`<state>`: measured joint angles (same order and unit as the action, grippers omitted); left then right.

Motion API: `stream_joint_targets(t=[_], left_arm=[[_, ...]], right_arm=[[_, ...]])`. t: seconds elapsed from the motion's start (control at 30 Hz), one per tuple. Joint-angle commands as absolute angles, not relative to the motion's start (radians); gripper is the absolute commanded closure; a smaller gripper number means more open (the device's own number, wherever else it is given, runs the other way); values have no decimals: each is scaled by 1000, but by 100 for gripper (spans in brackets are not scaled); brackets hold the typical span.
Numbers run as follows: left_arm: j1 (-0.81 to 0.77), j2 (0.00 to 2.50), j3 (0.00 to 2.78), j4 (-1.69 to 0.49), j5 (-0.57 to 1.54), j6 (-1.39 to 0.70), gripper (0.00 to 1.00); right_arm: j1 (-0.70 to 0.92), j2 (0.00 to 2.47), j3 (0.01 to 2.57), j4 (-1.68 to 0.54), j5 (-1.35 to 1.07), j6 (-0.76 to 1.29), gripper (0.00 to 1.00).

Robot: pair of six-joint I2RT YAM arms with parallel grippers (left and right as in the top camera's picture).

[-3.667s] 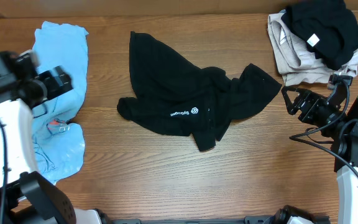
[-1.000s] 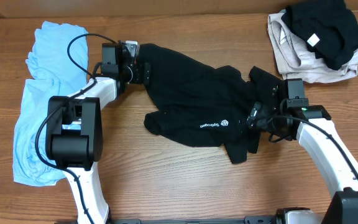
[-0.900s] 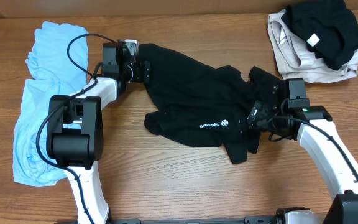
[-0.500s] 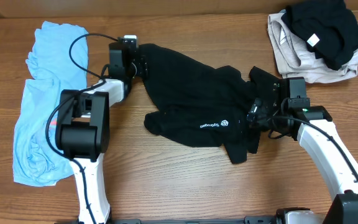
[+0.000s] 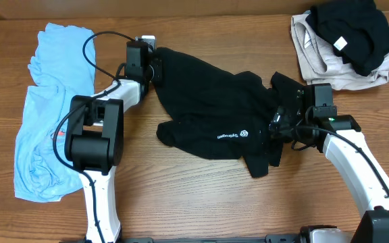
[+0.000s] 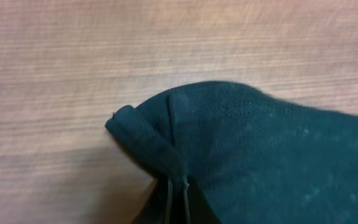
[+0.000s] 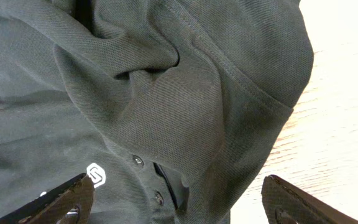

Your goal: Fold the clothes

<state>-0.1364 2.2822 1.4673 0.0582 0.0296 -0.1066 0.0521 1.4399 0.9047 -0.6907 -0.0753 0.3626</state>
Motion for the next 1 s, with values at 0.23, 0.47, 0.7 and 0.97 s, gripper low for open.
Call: stream_joint_targets(t=[0.23,0.47,0.7,0.97], left_arm=[[-91,2010,1609,-394,-11,-128,96],[-70,1890,1636,-667,-107,-128,96],[24,1877,1636,-826,-137,-206,96],[122,1876,1636,-894,-138,-217,96]], right_arm=[[51,1419,925,-689,-203,359,11],[93,1423,924,-689,-257,309,20],[160,1504,924,-638,-265,302,54],[236,1570,924,-716,-282,329,41]])
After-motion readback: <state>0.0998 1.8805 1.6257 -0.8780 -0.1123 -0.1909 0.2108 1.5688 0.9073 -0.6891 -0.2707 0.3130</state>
